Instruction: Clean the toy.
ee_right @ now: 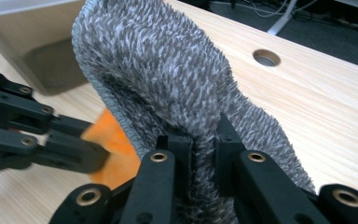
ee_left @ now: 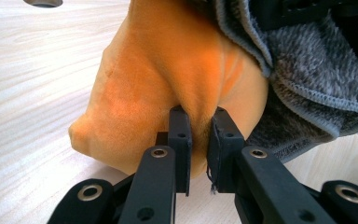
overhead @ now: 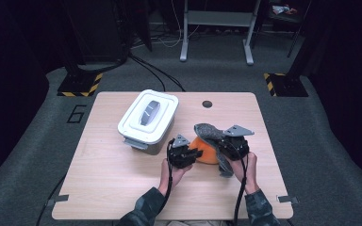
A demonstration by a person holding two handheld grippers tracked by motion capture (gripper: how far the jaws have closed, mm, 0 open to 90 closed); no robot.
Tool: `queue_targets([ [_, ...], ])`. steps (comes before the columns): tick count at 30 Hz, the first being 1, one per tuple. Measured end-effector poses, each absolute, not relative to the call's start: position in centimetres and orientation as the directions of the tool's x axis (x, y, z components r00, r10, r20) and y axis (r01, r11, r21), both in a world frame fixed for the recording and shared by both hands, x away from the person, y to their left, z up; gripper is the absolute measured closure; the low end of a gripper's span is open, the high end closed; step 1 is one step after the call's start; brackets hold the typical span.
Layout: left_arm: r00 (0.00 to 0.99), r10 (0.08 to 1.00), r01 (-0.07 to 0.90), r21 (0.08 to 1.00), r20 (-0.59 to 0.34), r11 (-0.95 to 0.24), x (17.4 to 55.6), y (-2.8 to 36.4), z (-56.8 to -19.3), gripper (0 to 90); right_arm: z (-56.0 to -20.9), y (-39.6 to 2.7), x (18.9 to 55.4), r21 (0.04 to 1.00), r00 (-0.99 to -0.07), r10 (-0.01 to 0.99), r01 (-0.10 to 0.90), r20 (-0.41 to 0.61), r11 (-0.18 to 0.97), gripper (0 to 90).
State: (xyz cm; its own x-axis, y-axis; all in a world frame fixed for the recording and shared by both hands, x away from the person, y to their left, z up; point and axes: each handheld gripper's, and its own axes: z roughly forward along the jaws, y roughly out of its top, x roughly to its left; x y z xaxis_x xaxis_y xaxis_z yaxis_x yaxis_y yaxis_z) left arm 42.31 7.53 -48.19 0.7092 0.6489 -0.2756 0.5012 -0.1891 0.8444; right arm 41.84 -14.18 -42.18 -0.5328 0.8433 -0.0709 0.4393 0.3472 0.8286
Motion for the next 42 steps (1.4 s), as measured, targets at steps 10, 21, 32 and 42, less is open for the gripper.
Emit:
queue_targets([
  [10,0.696,0.654,0.513,0.842,-0.296,-0.165,42.6,7.9,-48.6,80.9,-43.4,-16.3,42.5,0.803,-0.487,0.872,0.499,-0.050,0.325,81.1],
  [21,0.689,0.656,0.522,0.839,-0.309,-0.154,42.7,8.0,-48.8,80.7,-45.9,-18.1,43.7,0.742,-0.428,0.903,0.592,-0.039,0.313,81.1],
  [32,0.687,0.660,0.520,0.840,-0.306,-0.152,42.7,8.2,-48.8,80.6,-49.2,-19.4,45.1,0.662,-0.403,0.914,0.695,0.034,0.282,81.0],
  [42,0.685,0.660,0.522,0.840,-0.308,-0.150,42.6,8.1,-48.7,80.4,-44.1,-19.5,42.6,0.771,-0.417,0.909,0.572,-0.019,0.279,81.2],
])
